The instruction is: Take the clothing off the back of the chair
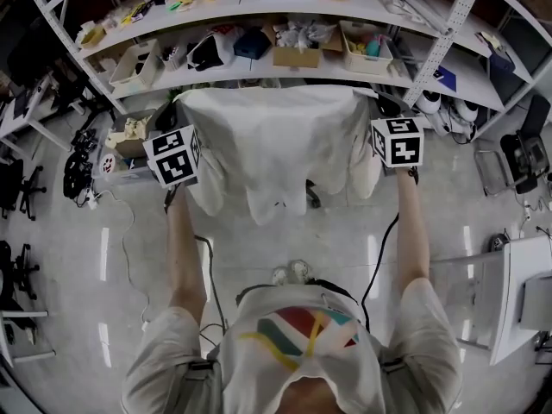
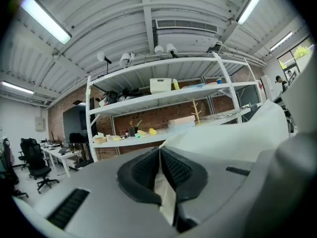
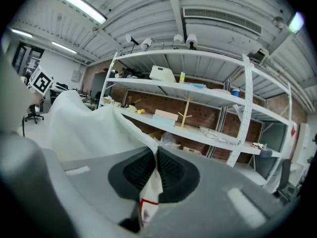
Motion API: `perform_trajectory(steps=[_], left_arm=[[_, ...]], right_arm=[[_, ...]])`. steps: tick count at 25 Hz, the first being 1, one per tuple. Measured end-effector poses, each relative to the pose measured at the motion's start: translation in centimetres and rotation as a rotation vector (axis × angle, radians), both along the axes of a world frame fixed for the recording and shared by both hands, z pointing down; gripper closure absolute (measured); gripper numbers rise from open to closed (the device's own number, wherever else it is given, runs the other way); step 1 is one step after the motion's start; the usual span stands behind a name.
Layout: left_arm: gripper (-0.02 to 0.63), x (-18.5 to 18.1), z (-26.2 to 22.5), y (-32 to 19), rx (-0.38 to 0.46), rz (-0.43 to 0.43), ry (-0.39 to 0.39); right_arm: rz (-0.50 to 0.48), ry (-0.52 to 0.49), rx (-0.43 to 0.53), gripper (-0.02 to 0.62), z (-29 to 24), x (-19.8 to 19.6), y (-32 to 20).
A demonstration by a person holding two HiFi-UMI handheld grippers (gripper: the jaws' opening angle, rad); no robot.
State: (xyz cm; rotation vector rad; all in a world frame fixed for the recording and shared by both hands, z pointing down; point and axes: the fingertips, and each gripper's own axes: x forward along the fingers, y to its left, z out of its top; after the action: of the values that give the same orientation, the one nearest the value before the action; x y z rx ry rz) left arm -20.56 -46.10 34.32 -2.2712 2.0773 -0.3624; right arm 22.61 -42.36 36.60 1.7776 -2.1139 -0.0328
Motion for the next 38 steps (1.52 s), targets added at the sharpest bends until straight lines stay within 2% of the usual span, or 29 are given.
perform_trajectory(steps=[19,27,38], left_arm=[[0.591,-1.2,-16.1,5.0,0.330,-0.008,-0.011],[0.591,-1.4,-21.7,7.5,0.432,0.007,0.028],[0.591,-0.1,-33.4,15.1,0.661,-0.016,0.014]], right_arm=[[0.002,0.021,0.405,0.586,-18.6,-1.4,5.2],[0.010,0.025,0.540,0.586,-25.1,-2.1,8.4],[-0.066,0.063,0.760,0.586,-35.6,-4.5,14.4]])
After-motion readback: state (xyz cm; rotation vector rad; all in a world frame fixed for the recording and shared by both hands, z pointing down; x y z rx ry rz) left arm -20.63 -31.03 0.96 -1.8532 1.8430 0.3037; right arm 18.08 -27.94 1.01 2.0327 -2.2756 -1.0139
